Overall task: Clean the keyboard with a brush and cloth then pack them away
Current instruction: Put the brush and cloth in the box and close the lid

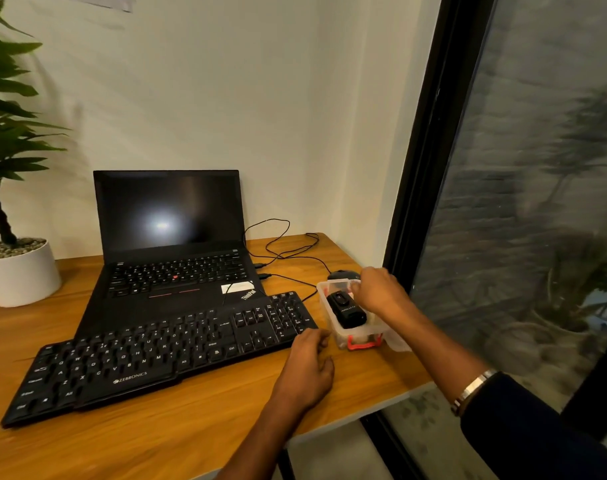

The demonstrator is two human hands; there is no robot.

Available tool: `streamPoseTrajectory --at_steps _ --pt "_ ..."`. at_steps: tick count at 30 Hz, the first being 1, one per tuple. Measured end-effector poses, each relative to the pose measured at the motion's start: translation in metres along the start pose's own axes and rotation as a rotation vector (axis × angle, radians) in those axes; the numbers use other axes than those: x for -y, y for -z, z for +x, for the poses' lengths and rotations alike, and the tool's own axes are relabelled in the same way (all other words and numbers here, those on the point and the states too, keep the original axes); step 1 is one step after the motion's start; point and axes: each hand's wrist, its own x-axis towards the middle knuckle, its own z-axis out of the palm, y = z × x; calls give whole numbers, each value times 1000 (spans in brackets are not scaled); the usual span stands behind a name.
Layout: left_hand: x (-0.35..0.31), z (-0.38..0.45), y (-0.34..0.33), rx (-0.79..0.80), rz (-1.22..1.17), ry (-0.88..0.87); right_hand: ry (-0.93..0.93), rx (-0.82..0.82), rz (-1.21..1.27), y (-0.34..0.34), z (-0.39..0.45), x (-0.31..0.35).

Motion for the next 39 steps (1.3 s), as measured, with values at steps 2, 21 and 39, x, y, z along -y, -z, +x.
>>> streamPoseTrajectory --at_steps 2,21,39 --pt "0 -1 1 1 -5 9 -31 -42 -6 11 -1 -19" --pt "4 1 -3 -36 -24 7 -310 143 42 -16 -8 -133" --pt "3 1 -3 -36 -26 13 -279 48 316 5 -2 -125"
